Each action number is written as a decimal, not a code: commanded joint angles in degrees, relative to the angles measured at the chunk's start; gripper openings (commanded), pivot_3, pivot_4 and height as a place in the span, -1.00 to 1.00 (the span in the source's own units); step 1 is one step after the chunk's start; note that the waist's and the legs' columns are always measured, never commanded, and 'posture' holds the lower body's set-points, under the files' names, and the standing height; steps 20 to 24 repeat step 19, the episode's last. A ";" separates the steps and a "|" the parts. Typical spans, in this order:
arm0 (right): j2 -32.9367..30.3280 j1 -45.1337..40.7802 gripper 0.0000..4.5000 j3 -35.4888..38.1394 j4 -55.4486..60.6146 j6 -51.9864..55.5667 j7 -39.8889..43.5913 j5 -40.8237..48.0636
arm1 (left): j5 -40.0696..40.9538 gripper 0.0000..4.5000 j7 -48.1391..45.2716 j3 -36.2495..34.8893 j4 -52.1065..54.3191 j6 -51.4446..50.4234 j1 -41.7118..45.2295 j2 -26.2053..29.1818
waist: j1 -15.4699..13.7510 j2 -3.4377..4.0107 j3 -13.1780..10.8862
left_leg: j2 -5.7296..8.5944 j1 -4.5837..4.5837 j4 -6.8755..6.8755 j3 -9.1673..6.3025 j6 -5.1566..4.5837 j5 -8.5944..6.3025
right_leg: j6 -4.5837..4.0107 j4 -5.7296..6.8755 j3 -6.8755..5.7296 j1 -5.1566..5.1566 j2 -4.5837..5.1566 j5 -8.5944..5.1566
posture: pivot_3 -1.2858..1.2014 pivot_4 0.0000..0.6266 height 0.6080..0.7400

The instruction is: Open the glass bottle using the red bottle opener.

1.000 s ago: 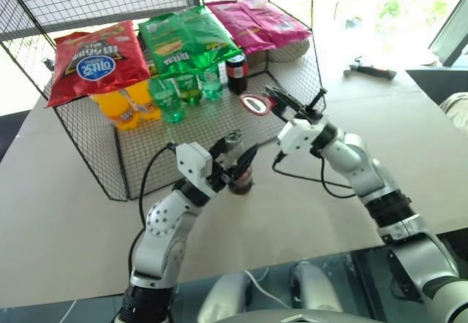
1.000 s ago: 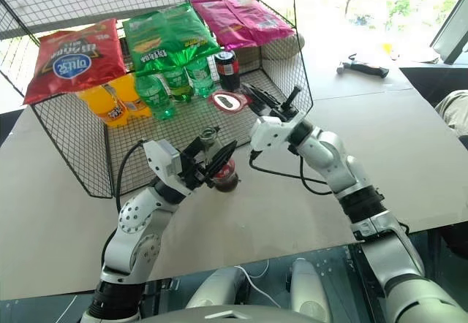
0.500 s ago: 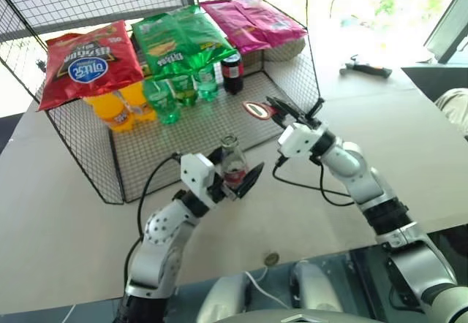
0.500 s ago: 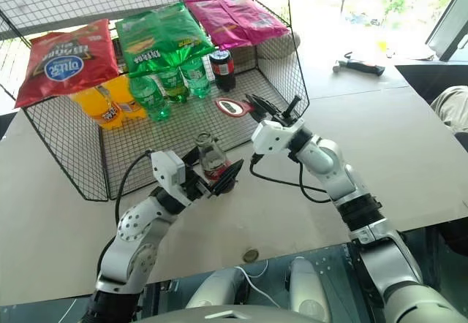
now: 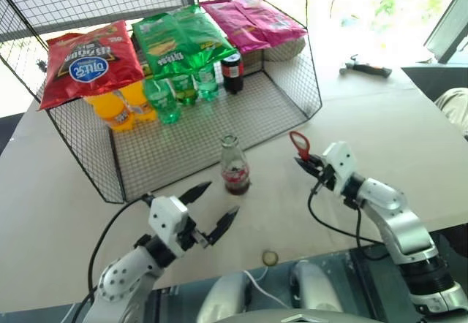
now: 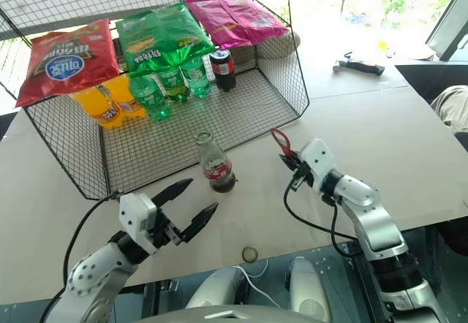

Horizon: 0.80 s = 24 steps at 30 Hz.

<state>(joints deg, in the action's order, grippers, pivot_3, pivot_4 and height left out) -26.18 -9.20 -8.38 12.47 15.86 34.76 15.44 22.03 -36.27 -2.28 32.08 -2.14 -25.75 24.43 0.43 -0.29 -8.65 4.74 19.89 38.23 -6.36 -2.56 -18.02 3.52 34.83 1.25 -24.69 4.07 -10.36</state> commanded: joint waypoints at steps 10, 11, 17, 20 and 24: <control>-8.87 6.99 0.98 9.91 7.34 12.40 7.72 10.88 | -3.74 1.00 5.94 -6.78 -5.33 2.98 -3.72 -2.51 | -0.80 -0.16 -0.14 | 0.00 0.05 0.08 -0.01 0.01 0.01 | 0.03 -0.04 -0.07 0.02 0.01 0.00 | 0.03 -0.52 1.00; -9.36 7.27 0.98 10.93 6.67 11.29 8.60 10.83 | -4.26 1.00 6.60 -7.48 -5.79 2.91 -3.52 -2.39 | -0.99 -0.17 -0.15 | 0.00 0.05 0.08 0.00 0.00 0.00 | 0.04 -0.04 -0.07 0.02 0.02 0.00 | 0.03 -0.52 1.00; -9.55 10.24 0.98 18.76 0.82 -0.99 13.79 11.01 | -3.70 1.00 5.48 -11.30 -7.93 3.06 -4.91 -0.88 | -1.25 -0.22 -0.16 | 0.00 0.05 0.08 -0.06 0.03 0.02 | 0.04 -0.04 -0.15 0.06 0.02 0.00 | 0.03 -0.52 1.00; -10.08 10.90 0.98 19.69 -0.72 -2.95 15.54 10.99 | -3.92 1.00 4.60 -11.44 -8.95 3.40 -5.04 -0.27 | -1.24 -0.22 -0.16 | 0.00 0.05 0.08 -0.05 0.18 0.10 | 0.04 -0.06 -0.15 0.05 0.02 0.00 | 0.03 -0.52 1.00; -10.08 10.90 0.98 19.69 -0.72 -2.95 15.54 10.99 | -3.92 1.00 4.60 -11.44 -8.95 3.40 -5.04 -0.27 | -1.24 -0.22 -0.16 | 0.00 0.05 0.08 -0.05 0.18 0.10 | 0.04 -0.06 -0.15 0.05 0.02 0.00 | 0.03 -0.52 1.00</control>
